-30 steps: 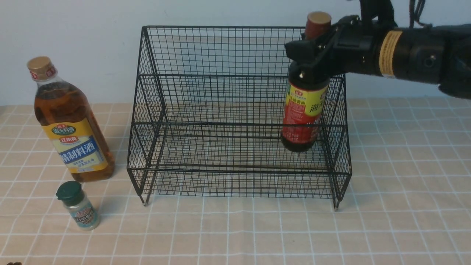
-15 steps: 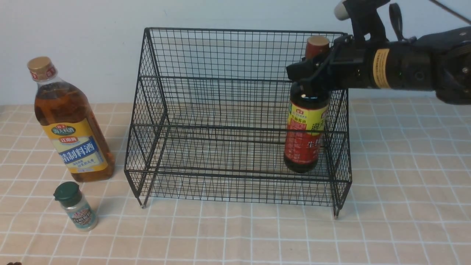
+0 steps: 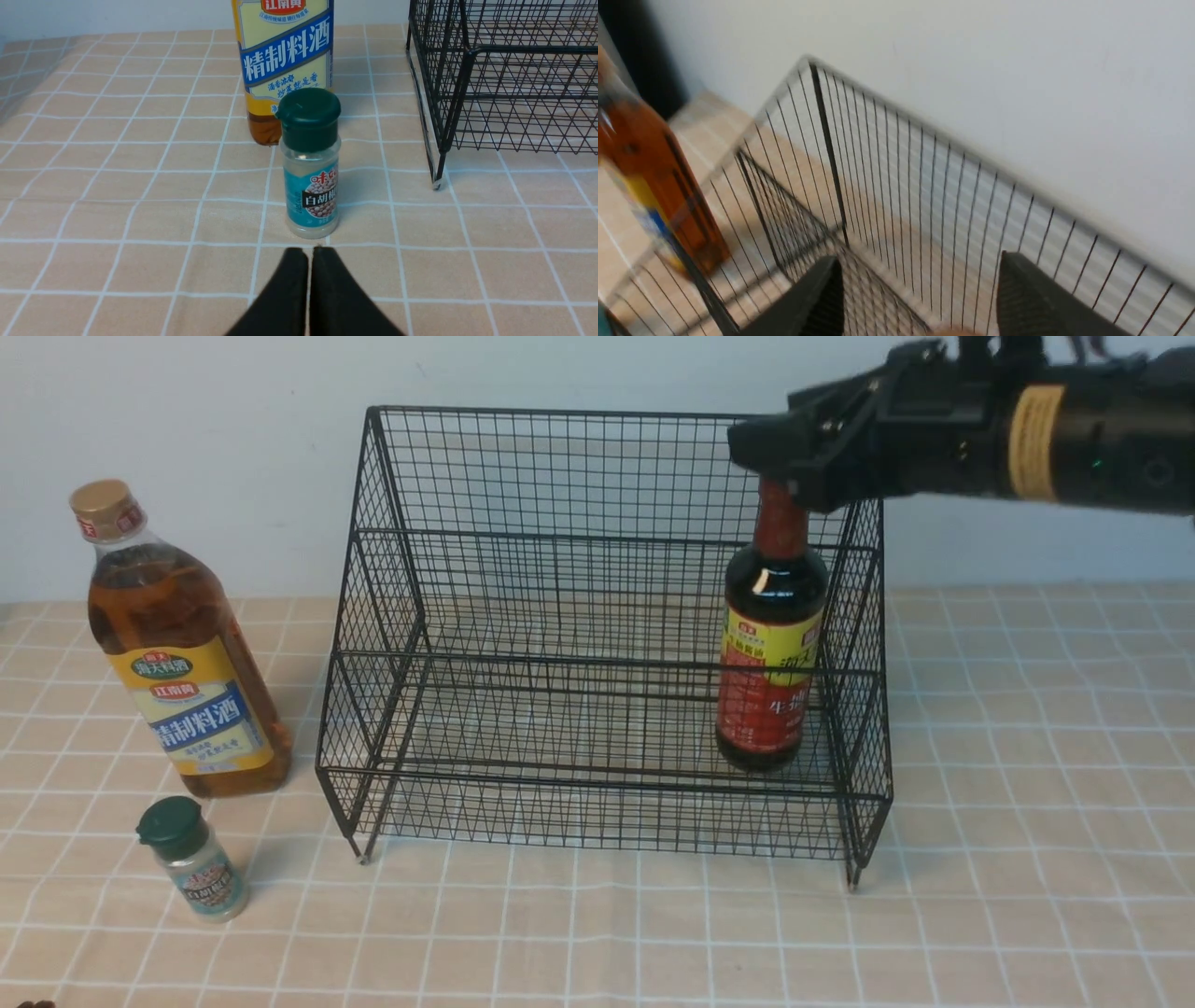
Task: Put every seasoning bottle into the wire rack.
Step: Use the left arm to grab the condiment bottle closest to it
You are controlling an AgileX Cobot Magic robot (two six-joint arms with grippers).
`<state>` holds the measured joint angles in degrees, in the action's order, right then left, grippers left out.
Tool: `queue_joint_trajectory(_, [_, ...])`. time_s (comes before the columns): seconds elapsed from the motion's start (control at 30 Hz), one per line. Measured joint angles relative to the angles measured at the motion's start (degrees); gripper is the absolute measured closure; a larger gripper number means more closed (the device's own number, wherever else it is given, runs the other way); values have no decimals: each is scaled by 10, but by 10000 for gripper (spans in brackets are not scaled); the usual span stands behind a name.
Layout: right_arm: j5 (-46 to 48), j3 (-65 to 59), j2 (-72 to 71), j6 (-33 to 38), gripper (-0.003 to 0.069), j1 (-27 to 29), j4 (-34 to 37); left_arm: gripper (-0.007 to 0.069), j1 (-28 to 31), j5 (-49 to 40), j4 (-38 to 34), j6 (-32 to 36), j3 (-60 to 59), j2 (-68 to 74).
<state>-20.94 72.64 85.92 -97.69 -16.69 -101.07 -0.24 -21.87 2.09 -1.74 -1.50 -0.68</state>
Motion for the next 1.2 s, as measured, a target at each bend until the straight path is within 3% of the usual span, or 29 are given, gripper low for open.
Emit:
queue_joint_trajectory(0.23, [-14,2,-124,-60,328,0,0,631,0,0,0,0,0,0])
queue_joint_trajectory(0.33, [-28,2,-184,-85,505,0,0,631,0,0,0,0,0,0])
queue_joint_trajectory(0.37, [-31,2,-187,-84,515,0,0,631,0,0,0,0,0,0])
queue_joint_trajectory(0.4, [-42,2,-206,-70,594,0,0,631,0,0,0,0,0,0])
queue_joint_trajectory(0.47, [-45,-7,-231,-1,651,0,0,631,0,0,0,0,0,0])
queue_joint_trajectory(0.57, [14,-28,-258,140,668,0,0,631,0,0,0,0,0,0])
queue_joint_trajectory(0.63, [85,-43,-274,237,670,0,0,631,0,0,0,0,0,0])
queue_joint_trajectory(0.67, [104,-45,-276,247,670,0,1,631,0,0,0,0,0,0])
queue_joint_trajectory(0.7, [164,-57,-290,314,669,0,5,631,0,0,0,0,0,0])
queue_joint_trajectory(0.77, [266,-70,-305,365,669,0,42,631,0,0,0,0,0,0])
queue_joint_trajectory(0.87, [423,-77,-327,398,669,0,180,631,0,0,0,0,0,0])
queue_joint_trajectory(0.93, [598,-78,-351,439,671,0,398,631,0,0,0,0,0,0])
queue_joint_trajectory(0.97, [624,-78,-354,452,671,0,434,631,0,0,0,0,0,0])
queue_joint_trajectory(1.03, [733,-78,-361,538,671,0,599,631,0,0,0,0,0,0])
queue_joint_trajectory(1.1, [786,-82,-361,629,671,0,740,631,0,0,0,0,0,0])
queue_joint_trajectory(1.2, [783,-85,-356,773,671,0,969,631,0,0,0,0,0,0])
